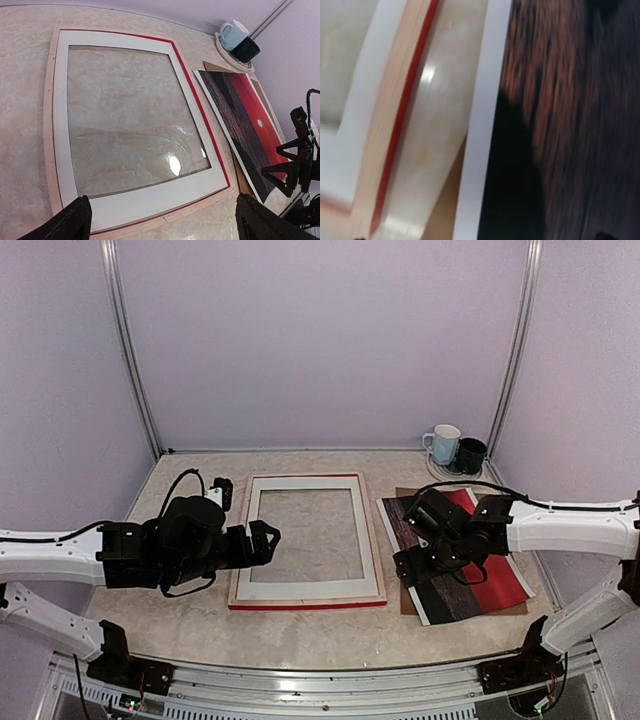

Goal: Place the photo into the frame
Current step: Pick up the photo from the backboard.

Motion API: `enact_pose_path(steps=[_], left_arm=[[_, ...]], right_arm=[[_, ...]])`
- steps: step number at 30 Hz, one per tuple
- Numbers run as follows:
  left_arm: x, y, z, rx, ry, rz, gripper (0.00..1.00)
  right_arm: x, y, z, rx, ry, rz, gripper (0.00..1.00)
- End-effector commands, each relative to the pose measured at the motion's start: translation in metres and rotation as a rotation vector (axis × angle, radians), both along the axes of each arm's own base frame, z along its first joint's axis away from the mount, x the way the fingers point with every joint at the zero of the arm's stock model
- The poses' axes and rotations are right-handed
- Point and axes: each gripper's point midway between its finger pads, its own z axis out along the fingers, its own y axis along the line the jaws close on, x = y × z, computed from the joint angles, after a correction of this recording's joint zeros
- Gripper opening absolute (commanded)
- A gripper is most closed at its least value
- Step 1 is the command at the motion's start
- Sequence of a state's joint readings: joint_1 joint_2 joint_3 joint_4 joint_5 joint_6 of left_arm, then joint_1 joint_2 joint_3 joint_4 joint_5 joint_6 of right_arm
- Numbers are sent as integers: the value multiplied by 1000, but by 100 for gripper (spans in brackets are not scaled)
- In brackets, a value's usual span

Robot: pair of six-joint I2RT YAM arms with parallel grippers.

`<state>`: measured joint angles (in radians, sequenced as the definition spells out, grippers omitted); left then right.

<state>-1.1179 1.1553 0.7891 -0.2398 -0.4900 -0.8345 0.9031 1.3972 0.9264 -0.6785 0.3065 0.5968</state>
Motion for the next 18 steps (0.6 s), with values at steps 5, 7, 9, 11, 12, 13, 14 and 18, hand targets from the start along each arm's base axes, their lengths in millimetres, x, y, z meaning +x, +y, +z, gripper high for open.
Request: enact_pose_path(steps=[5, 7, 9, 11, 12, 13, 14, 18], left_arm=[[-13, 25, -12, -31, 72, 42, 99], [-15, 30, -11, -27, 73, 53, 99], [-14, 35, -10, -28, 68, 68, 99], [-14, 40, -9, -30, 57, 78, 99], [-13, 43, -9, -29, 55, 84, 99], [-12, 47, -9, -28, 54, 92, 99], [-11, 49, -10, -27, 54, 99, 99], [-8, 58, -11, -24, 48, 117, 99]], right_arm=[[-81, -1, -17, -52, 71, 18, 99], [-90, -1, -21, -121, 59, 32, 99], [-95, -9, -26, -211, 41, 18, 99], [-96, -24, -31, -332, 17, -27, 98], [-96, -28, -31, -374, 5, -41, 98], [-96, -32, -32, -415, -2, -52, 97], [-97, -34, -33, -450, -6, -57, 96], [-94, -35, -35, -537, -21, -61, 93]])
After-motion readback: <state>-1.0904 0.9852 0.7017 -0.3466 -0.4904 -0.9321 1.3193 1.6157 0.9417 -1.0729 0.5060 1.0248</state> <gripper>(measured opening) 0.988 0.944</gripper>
